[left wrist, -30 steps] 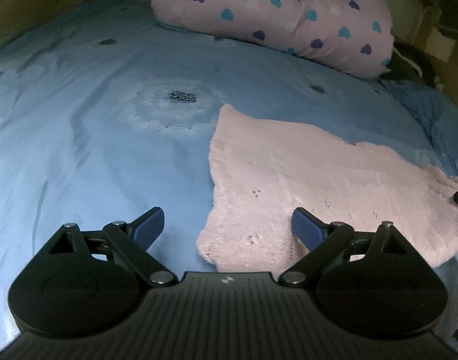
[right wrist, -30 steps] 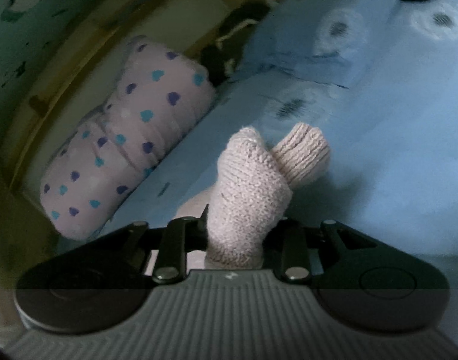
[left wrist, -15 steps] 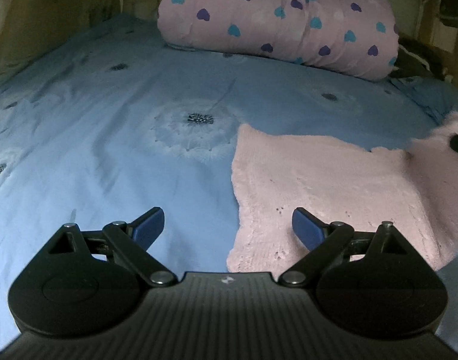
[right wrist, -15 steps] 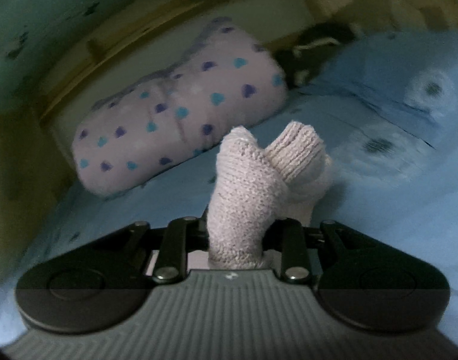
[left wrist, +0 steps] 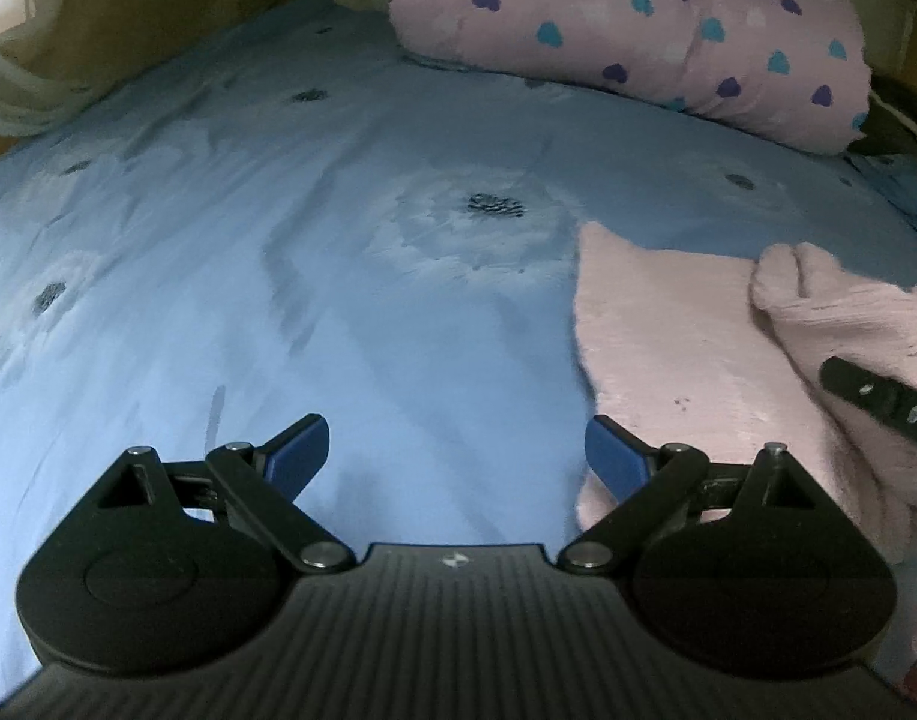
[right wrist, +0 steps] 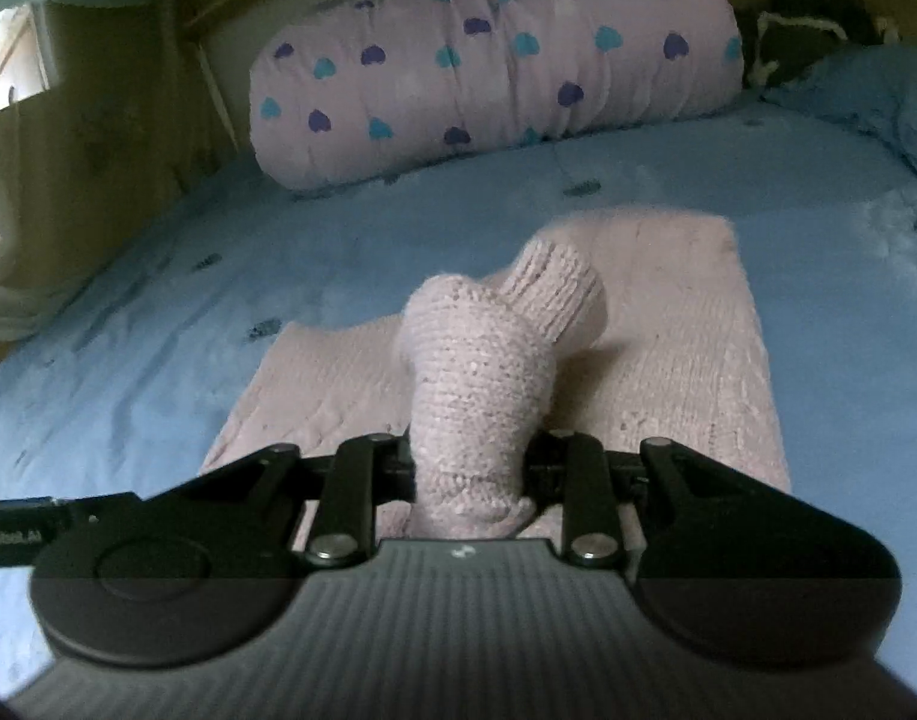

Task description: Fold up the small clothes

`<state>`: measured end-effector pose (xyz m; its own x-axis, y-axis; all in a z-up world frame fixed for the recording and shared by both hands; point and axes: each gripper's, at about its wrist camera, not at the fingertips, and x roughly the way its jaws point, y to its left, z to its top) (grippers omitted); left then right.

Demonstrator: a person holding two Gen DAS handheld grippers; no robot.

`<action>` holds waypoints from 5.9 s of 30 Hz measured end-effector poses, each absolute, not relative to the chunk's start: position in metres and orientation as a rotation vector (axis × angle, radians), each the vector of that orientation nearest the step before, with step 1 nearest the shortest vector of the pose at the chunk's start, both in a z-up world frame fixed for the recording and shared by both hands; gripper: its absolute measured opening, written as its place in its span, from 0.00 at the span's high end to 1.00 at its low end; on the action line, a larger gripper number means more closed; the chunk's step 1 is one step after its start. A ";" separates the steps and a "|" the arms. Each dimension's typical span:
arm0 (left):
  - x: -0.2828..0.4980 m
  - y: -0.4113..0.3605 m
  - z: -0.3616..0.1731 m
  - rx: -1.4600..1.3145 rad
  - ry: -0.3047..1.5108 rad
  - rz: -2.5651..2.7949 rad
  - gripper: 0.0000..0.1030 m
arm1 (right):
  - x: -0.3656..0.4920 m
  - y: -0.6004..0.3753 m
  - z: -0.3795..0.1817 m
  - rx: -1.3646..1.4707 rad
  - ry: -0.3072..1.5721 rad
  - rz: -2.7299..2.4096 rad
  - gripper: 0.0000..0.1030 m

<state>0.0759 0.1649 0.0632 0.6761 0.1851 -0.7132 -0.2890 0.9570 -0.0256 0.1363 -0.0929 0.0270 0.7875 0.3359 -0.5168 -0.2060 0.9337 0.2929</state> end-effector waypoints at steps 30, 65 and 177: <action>0.056 0.189 0.092 -0.455 0.637 0.126 0.08 | 0.061 -0.025 0.054 -0.023 0.469 0.703 0.49; 0.133 0.104 0.041 -0.341 0.626 0.095 0.55 | 0.225 -0.175 -0.007 0.690 0.822 0.339 0.38; 0.094 0.169 0.026 -0.591 0.739 0.071 0.05 | 0.145 -0.147 0.004 0.562 0.854 0.517 0.18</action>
